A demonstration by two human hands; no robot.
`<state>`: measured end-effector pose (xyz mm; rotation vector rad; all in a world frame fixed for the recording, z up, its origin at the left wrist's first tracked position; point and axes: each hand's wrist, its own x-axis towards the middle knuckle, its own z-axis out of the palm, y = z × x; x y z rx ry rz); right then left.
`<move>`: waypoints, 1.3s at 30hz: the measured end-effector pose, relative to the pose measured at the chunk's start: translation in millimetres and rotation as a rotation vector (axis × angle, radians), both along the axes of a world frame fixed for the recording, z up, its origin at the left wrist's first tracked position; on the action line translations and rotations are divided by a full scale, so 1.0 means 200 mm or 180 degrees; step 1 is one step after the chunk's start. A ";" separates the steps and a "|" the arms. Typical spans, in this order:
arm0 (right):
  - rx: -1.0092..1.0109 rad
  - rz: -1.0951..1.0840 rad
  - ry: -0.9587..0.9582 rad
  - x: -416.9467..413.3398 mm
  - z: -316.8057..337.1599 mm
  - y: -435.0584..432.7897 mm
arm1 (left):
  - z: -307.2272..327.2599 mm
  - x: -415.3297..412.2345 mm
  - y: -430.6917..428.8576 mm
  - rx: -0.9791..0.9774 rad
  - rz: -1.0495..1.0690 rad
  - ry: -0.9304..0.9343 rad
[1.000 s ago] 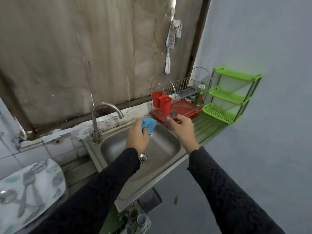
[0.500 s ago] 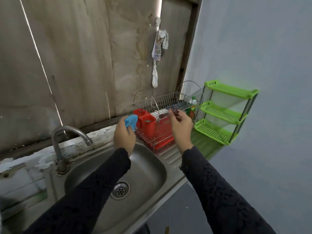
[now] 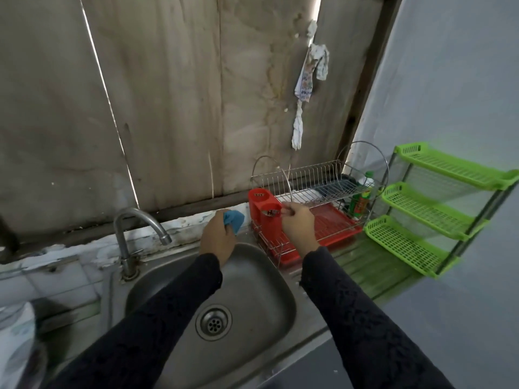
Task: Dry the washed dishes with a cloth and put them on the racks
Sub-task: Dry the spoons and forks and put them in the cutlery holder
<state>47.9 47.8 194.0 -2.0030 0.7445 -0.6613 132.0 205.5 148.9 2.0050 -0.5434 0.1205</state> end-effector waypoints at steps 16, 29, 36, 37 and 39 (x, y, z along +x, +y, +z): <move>0.0303 0.0990 0.0727 -0.23 -0.39 0.29 | -0.21 -0.46 0.43 0.0449 0.0751 0.0074; 0.0252 0.2038 0.0903 -0.24 -0.50 1.10 | -0.27 -0.69 1.27 0.0429 0.1651 0.0258; 0.0395 0.2290 0.0793 -0.19 -0.49 1.72 | -0.30 -0.67 1.90 0.0545 0.1984 0.0477; 0.0425 0.2341 0.0816 -0.17 -0.49 1.84 | -0.30 -0.67 2.01 0.0590 0.2022 0.0554; 0.0378 0.2397 0.0931 -0.15 -0.50 2.04 | -0.29 -0.65 2.20 0.0652 0.2060 0.0693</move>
